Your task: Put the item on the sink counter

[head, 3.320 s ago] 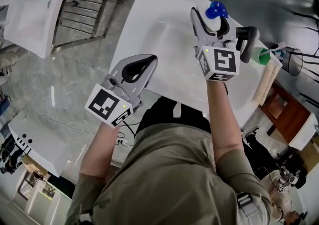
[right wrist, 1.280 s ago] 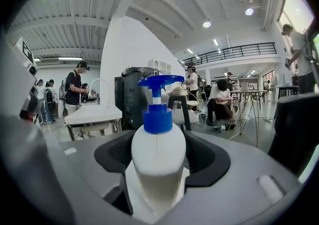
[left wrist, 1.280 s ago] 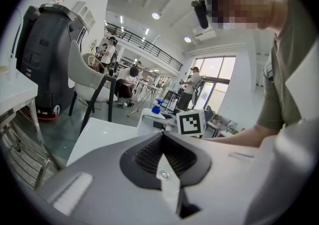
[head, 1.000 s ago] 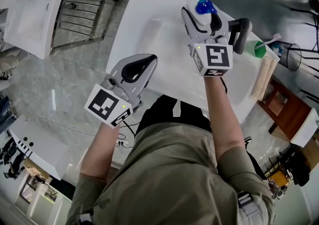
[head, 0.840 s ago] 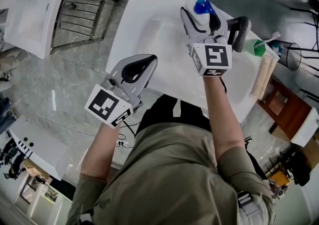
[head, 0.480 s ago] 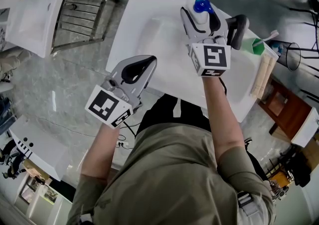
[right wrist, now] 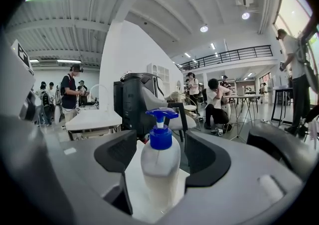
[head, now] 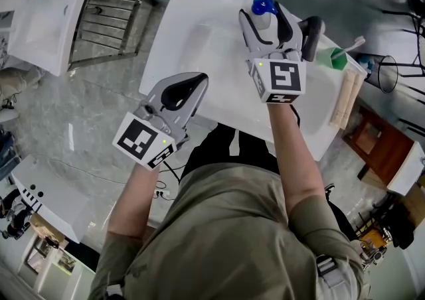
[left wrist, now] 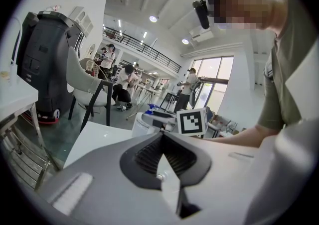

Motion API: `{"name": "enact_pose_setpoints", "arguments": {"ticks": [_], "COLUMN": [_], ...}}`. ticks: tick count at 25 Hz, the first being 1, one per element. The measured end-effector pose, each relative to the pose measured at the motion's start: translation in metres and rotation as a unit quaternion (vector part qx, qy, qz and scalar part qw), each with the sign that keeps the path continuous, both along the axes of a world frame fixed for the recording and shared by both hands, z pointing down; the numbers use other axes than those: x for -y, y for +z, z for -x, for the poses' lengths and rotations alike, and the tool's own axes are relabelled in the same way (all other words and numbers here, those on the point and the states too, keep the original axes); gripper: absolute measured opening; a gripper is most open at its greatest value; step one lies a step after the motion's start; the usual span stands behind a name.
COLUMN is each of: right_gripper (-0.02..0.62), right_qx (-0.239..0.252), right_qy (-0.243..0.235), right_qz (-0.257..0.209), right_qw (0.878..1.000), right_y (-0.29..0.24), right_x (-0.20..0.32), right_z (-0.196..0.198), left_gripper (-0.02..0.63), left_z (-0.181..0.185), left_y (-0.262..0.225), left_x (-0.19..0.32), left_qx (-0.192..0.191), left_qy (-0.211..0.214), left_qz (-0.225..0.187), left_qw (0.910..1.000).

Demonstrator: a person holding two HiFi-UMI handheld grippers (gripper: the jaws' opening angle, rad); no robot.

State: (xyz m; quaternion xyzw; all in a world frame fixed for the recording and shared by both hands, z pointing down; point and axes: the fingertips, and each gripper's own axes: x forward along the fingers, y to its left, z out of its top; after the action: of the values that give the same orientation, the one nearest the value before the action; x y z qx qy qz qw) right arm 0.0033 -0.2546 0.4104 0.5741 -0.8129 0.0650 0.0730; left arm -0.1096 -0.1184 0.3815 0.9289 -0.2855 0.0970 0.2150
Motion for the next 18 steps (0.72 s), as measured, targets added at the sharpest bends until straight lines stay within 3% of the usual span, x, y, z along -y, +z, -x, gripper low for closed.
{"name": "enact_pose_setpoints", "arguments": {"ticks": [18], "right_gripper": [0.284], "right_qx": [0.029], "right_qy": [-0.022], "right_qz": [0.005], "right_qw": [0.999], "right_y": [-0.024], "right_x": [-0.044], "right_z": [0.009], "left_gripper": [0.006], "left_z": [-0.015], "left_y": [-0.023], "left_x": [-0.018], "left_qx": [-0.005], "left_qy": [-0.003], "left_qz": [-0.020], "left_qw": [0.9998]}}
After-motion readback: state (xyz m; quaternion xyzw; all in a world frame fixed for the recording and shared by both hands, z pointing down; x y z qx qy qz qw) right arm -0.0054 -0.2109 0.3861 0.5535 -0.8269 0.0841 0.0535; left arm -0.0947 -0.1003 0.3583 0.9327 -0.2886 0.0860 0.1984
